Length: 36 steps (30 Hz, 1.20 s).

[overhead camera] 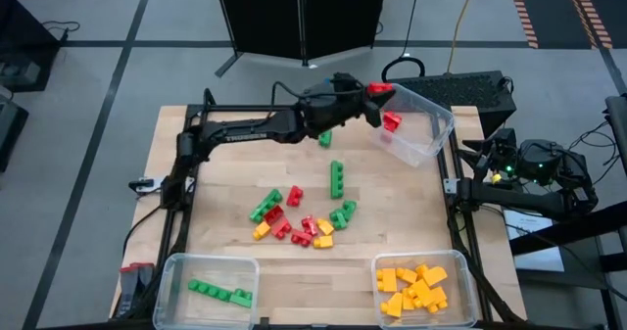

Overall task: Sort blocks
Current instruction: Put the red game piece into the top transparent bin

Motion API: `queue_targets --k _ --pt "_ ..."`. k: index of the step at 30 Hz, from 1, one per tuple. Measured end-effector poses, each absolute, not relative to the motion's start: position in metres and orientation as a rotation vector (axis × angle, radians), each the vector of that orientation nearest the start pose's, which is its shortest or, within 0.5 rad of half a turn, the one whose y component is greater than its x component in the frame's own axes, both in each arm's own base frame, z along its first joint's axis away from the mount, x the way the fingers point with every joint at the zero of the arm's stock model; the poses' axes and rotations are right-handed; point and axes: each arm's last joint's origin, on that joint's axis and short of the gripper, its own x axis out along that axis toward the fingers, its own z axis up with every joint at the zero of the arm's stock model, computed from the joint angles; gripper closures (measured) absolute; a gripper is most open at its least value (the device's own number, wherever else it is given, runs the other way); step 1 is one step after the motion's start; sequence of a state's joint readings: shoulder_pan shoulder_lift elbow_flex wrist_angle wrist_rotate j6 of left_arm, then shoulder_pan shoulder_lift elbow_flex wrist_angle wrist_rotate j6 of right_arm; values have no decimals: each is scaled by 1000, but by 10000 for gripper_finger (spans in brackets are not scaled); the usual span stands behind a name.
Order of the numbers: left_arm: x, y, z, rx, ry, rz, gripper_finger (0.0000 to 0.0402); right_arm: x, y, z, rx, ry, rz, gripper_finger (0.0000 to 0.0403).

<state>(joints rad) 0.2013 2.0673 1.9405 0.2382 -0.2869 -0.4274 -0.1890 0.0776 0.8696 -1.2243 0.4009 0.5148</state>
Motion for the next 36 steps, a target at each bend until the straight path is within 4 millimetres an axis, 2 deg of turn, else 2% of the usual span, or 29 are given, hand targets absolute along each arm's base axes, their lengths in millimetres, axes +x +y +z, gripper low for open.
queue_targets --k 5,8,13,14,19,22,27,30,36 --pt "505 111 354 -482 -202 391 280 -30 -6 301 441 273 -694 195" --pt "523 112 349 -511 -199 340 279 -30 -6 301 441 272 -696 195" --pt "544 119 340 -511 -169 362 279 -30 -6 301 453 268 -698 195" --pt "544 123 336 -519 -194 362 279 -30 -6 301 453 268 -698 195" --pt "541 143 320 -578 -94 440 279 -30 -6 301 460 267 -697 195" --pt "536 154 324 -564 -73 462 279 -30 -6 301 460 267 -695 195" --pt "525 171 344 -608 -157 477 279 -31 -6 299 451 288 -702 195" --pt "523 178 340 -633 -147 496 278 -32 -6 297 445 314 -707 195" --pt "526 176 332 -640 -103 493 278 -32 -6 296 429 332 -707 195"
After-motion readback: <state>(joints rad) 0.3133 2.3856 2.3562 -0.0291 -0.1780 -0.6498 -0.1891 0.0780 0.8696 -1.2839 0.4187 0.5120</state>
